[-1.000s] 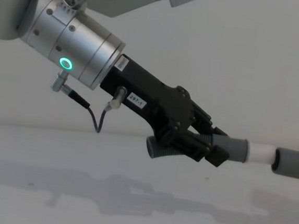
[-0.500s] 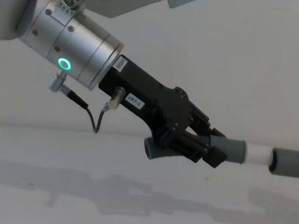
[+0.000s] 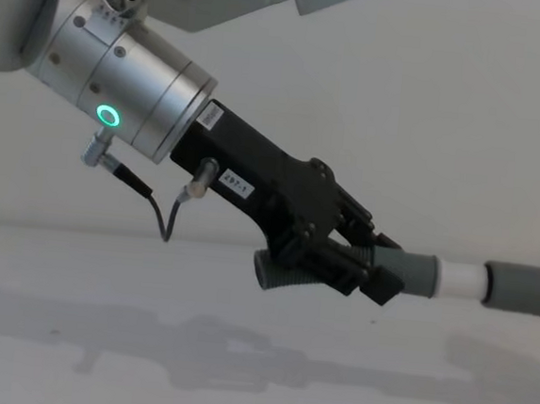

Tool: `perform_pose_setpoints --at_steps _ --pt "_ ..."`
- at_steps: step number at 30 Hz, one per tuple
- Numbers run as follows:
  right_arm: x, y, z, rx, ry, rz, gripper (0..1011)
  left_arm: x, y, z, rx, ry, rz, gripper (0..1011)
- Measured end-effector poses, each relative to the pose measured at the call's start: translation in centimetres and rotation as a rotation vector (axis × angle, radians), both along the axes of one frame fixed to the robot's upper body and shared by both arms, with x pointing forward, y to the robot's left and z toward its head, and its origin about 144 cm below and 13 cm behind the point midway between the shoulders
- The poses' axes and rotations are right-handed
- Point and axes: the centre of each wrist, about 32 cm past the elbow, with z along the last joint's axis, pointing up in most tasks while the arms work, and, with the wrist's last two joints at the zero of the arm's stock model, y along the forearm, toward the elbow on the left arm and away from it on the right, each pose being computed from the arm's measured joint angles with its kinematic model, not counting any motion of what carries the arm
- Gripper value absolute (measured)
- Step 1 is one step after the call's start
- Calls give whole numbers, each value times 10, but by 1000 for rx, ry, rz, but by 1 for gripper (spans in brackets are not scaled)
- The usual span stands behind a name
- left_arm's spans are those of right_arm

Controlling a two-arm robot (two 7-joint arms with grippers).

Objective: Use both hands to pick up one end of the pipe from the table, align the ends, and insert them.

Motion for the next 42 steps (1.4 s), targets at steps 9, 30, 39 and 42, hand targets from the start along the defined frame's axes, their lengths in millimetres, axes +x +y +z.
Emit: perform_pose_setpoints --at_steps 9,30,39,42 --pt "0 1 -1 0 2 4 212 0 3 0 3 -3 19 364" --pt "1 1 -2 0 1 18 212 1 2 -1 -2 1 27 364" --pt "2 0 -2 1 2 10 212 0 1 -2 -1 7 19 364" --pt "2 0 -2 0 3 9 212 0 1 -2 0 8 18 364"
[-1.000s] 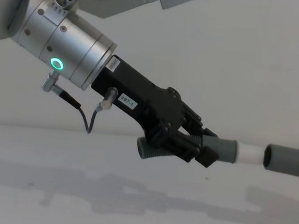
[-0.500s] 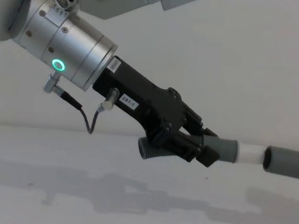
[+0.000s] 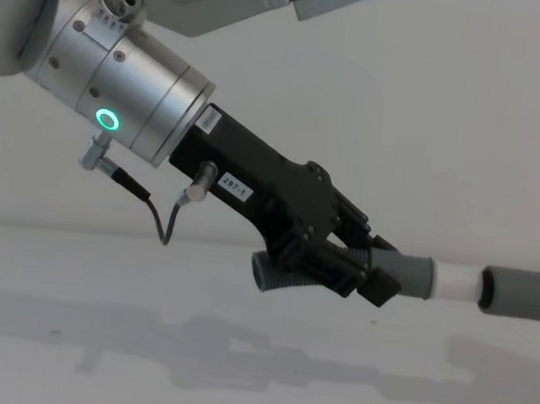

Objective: Use both hands to pick up one end of the pipe from the table, align the ends, and insert them.

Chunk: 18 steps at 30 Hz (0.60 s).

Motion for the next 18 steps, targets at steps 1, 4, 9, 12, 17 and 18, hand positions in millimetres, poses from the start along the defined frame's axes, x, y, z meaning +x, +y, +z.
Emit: perform_pose_setpoints --at_steps 1,4,9,12,17,18 --pt "0 0 0 0 0 0 212 0 0 0 0 1 0 364" --pt "0 0 0 -1 0 -2 212 -1 -1 0 1 2 -1 364" --pt "0 0 0 -1 1 -4 212 -3 -1 0 3 4 2 364" --pt "0 0 1 -3 2 -5 212 -4 0 0 4 4 3 364" --pt "1 1 0 -5 3 -5 212 -5 0 -1 4 4 7 364" --pt "1 1 0 -5 3 -5 212 -5 1 -1 4 4 8 364"
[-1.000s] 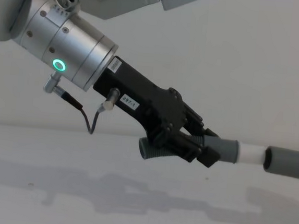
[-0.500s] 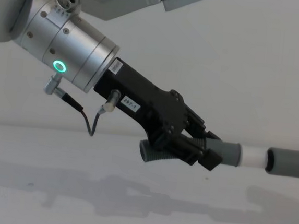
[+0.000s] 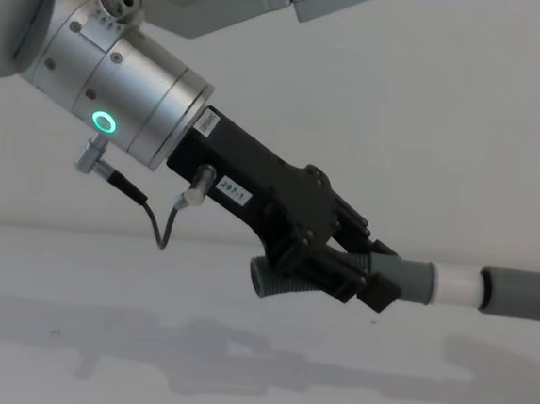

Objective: Use both hands to pick up one end of the pipe from the table, align the ends, and insert them.

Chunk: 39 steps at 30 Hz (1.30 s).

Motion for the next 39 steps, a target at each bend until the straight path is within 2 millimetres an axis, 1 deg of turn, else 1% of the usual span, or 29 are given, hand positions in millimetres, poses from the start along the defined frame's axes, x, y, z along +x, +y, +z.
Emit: perform_pose_setpoints --at_steps 13,39 --pt "1 2 0 -2 1 1 212 -1 0 -1 -2 -2 4 364" --pt "3 7 -4 -4 -4 24 212 3 -6 -2 -18 -6 -14 364"
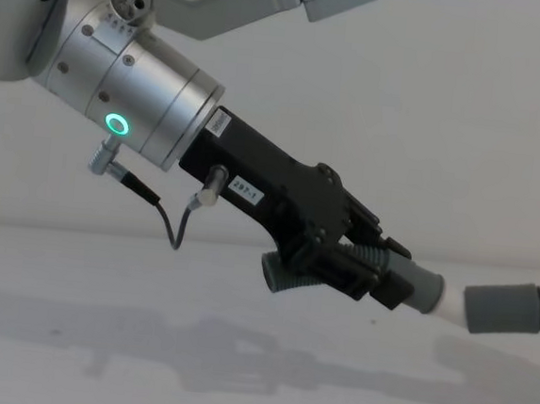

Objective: Use both hands to pick up one end of the pipe from the table, align the ends, and insert them.

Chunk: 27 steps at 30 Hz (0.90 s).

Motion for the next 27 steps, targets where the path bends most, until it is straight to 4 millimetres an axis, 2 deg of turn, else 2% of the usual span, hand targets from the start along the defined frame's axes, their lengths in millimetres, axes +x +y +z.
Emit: perform_pose_setpoints --at_steps 27 --pt "1 -5 -2 33 7 11 212 -5 -1 0 -6 -4 21 364"
